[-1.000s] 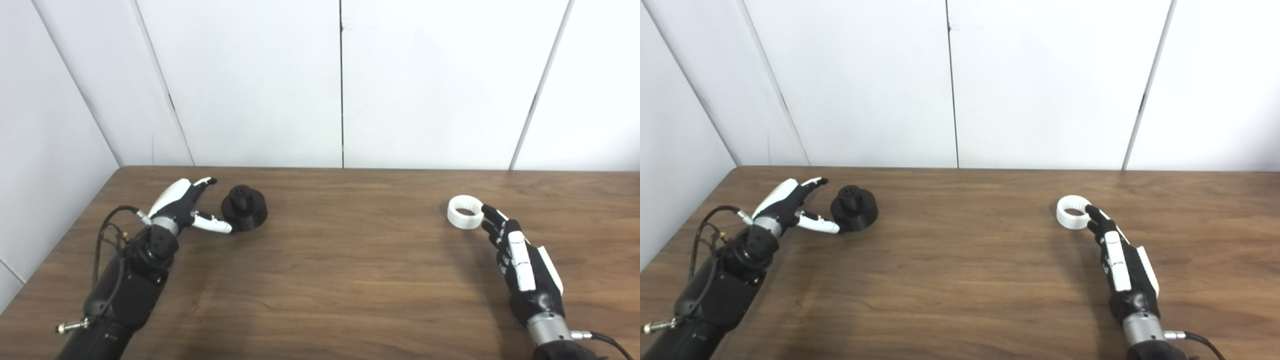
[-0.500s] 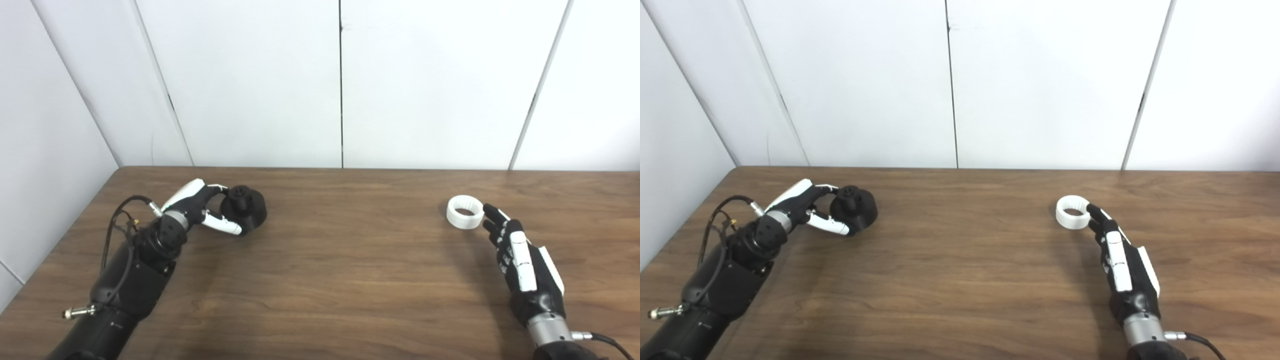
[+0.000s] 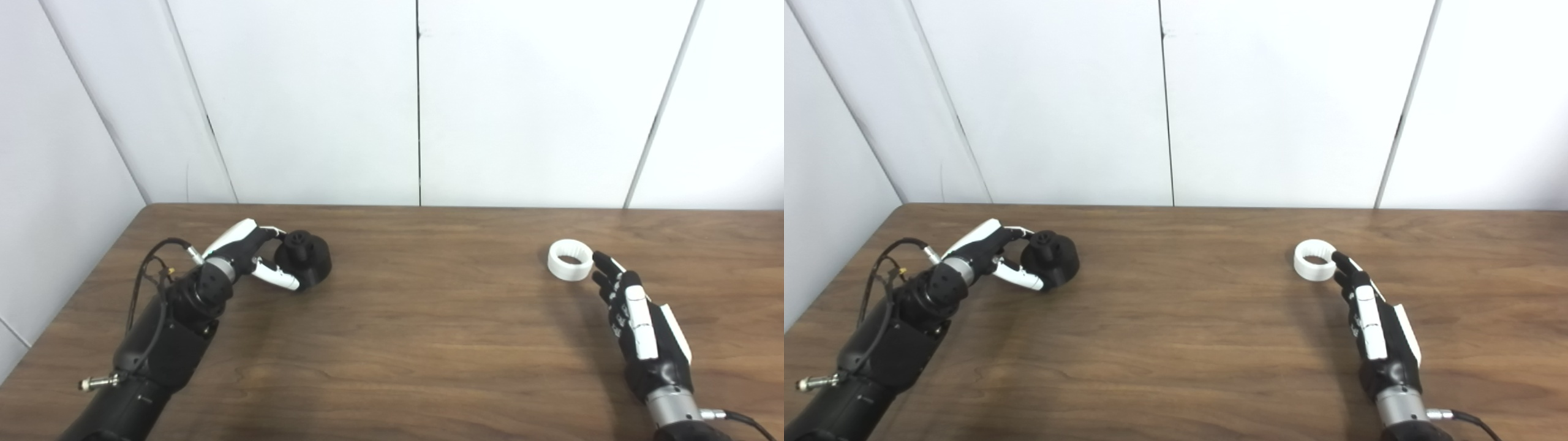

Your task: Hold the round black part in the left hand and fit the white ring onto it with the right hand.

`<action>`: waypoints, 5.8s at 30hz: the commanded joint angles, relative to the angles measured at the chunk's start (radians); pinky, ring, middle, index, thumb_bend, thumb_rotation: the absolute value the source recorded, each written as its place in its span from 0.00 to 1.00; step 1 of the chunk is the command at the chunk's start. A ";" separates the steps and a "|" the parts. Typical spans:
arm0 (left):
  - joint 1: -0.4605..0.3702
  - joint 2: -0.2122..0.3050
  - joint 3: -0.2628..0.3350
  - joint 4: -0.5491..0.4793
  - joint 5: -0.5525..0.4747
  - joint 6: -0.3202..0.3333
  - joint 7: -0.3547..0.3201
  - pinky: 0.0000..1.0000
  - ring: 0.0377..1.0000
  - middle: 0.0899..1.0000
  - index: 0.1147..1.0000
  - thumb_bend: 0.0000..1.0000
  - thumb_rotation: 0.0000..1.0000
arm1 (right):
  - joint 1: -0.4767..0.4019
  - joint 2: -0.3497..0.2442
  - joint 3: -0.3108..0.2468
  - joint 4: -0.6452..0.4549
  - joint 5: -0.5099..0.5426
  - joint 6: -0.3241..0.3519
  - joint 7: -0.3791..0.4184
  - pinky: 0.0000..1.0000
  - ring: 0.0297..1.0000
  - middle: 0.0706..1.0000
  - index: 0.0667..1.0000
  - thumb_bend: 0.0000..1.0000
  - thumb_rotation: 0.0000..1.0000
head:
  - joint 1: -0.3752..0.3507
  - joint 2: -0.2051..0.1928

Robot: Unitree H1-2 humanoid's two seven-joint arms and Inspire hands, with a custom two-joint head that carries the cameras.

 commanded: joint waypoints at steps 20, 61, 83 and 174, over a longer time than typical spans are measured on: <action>-0.047 -0.008 -0.017 0.044 0.081 -0.126 0.172 0.90 0.99 0.93 0.71 0.87 0.09 | -0.016 -0.005 -0.008 -0.065 0.008 -0.016 0.005 1.00 0.95 0.95 0.87 0.50 1.00 | -0.005 0.000; 0.063 0.010 -0.070 -0.275 0.135 -0.103 -0.018 0.86 0.96 0.90 0.61 0.87 0.15 | -0.019 -0.001 -0.008 -0.078 0.007 0.010 0.001 1.00 0.95 0.94 0.89 0.51 1.00 | -0.007 0.013; 0.160 -0.093 -0.180 -0.523 0.192 -0.145 -0.137 0.85 0.97 0.90 0.61 0.88 0.15 | -0.021 0.005 -0.007 -0.083 0.012 0.016 0.000 1.00 0.96 0.94 0.89 0.51 1.00 | -0.016 0.024; 0.245 -0.197 -0.188 -0.536 0.192 -0.316 -0.173 0.82 0.99 0.93 0.61 0.89 0.14 | -0.562 -0.348 0.237 0.506 -0.639 0.079 0.006 1.00 1.00 0.95 0.72 0.87 0.32 | -0.112 0.039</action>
